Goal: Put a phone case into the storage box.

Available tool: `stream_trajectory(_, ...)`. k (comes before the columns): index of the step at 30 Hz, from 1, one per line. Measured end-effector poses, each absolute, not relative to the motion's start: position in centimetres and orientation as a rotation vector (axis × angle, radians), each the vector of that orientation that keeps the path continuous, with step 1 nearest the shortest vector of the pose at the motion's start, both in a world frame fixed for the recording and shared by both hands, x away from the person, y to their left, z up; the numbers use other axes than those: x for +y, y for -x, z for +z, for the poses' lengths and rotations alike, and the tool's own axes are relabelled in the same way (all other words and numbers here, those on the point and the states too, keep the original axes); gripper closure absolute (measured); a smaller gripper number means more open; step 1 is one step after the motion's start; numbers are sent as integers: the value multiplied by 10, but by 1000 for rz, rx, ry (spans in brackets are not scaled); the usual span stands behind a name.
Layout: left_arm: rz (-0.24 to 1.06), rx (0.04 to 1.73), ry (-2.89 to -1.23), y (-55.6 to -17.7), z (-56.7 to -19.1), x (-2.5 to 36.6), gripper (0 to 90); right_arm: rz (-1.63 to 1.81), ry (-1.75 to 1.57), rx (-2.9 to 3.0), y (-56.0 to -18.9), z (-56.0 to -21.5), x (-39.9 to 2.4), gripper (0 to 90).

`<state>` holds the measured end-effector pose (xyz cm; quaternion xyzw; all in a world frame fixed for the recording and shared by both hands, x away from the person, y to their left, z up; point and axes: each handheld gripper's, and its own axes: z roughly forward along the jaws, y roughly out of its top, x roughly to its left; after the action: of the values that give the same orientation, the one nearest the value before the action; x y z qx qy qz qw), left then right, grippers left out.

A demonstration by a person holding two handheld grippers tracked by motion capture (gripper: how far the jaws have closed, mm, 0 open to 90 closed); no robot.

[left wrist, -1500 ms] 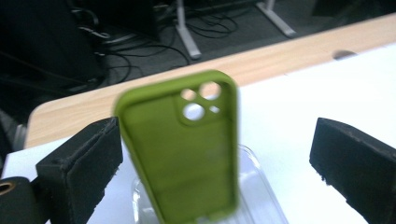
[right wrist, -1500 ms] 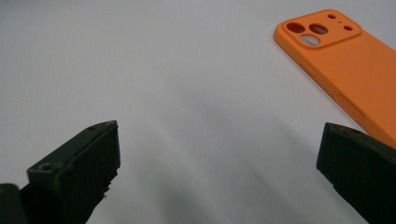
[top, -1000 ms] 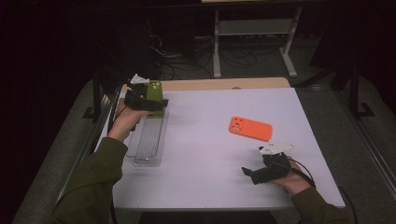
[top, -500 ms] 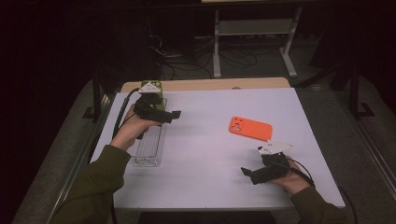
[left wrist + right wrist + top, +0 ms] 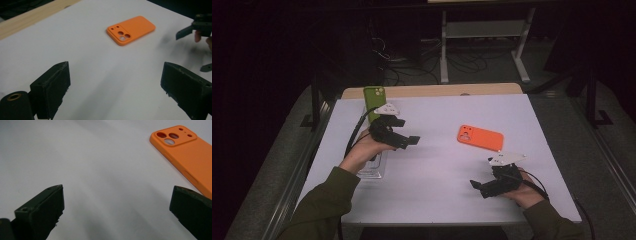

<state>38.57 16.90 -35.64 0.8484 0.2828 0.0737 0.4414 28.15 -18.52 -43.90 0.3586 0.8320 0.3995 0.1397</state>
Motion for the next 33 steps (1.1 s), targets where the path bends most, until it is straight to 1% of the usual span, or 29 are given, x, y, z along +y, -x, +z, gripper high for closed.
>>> stream_trajectory(4,189,638,-2141,-377,-363,162,57,1152,-1033,2401,-282,-439,-186,0)
stream_trajectory(10,151,570,-2174,-366,-373,153,0,1135,-1044,2406,-283,-440,-187,0)
stream_trajectory(18,92,542,-2200,-353,-385,149,0,1141,-1035,2412,-282,-436,-187,0)
stream_trajectory(21,44,542,-2174,-348,-390,147,0,1145,-1039,2430,-282,-432,-186,0)
stream_trajectory(26,61,512,-2209,-340,-397,138,0,1113,-1023,2486,-285,-427,-185,0)
stream_trajectory(29,31,514,-2209,-336,-399,135,0,1086,-1006,2526,-285,-424,-184,0)
stream_trajectory(33,57,505,-2224,-335,-400,135,0,1041,-994,2582,-291,-421,-185,0)
